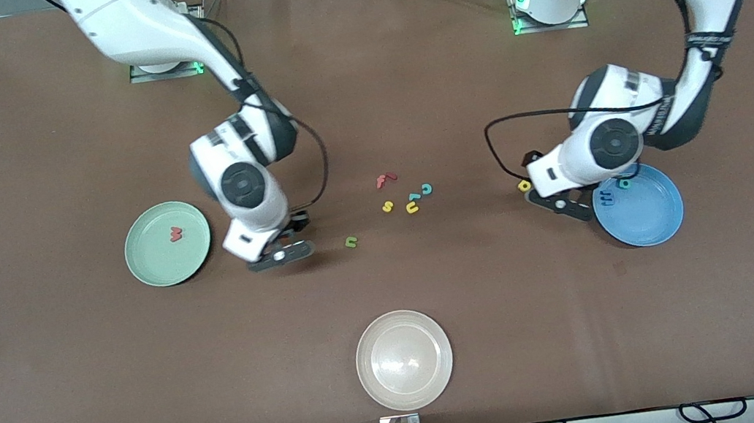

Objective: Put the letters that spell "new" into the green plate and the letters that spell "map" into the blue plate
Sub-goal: 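Drop the orange letter on the green plate while the left gripper grasps yellow letter, then drop the yellow letter on the blue plate while the right gripper grasps green letter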

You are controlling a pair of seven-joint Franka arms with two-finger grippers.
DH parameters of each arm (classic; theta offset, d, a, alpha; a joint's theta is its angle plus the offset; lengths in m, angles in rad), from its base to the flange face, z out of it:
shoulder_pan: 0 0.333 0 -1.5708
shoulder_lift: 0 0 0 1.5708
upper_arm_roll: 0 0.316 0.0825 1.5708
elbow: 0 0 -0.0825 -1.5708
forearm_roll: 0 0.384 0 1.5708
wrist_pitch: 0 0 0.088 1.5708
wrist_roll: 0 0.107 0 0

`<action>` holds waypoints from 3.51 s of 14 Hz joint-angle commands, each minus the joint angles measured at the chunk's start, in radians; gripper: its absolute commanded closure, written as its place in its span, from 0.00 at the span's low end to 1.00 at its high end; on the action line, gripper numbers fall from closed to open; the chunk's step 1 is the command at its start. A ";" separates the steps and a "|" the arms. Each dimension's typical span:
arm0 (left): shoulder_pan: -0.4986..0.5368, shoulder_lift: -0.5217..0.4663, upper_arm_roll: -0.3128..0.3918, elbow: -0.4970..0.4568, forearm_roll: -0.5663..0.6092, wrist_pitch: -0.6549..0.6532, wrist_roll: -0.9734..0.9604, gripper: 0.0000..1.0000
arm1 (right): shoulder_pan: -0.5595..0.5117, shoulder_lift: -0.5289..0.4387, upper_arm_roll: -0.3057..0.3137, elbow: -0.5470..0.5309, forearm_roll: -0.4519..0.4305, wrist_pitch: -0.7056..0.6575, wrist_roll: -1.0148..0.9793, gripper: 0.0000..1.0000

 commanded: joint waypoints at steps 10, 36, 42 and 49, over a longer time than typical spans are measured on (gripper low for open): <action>0.050 0.081 -0.005 -0.161 0.237 0.307 0.001 0.62 | -0.340 -0.171 0.015 -0.317 -0.018 -0.042 -0.084 0.91; 0.319 0.109 0.002 0.141 0.348 0.031 0.182 0.00 | -0.175 -0.024 0.125 0.035 -0.009 0.065 -0.157 0.00; 0.307 0.056 -0.115 0.441 0.161 -0.363 0.164 0.00 | 0.022 0.166 0.122 0.241 -0.022 0.084 -0.034 0.07; 0.222 0.055 -0.121 0.864 0.078 -0.863 0.165 0.00 | 0.123 0.230 0.124 0.244 -0.036 0.176 -0.390 0.05</action>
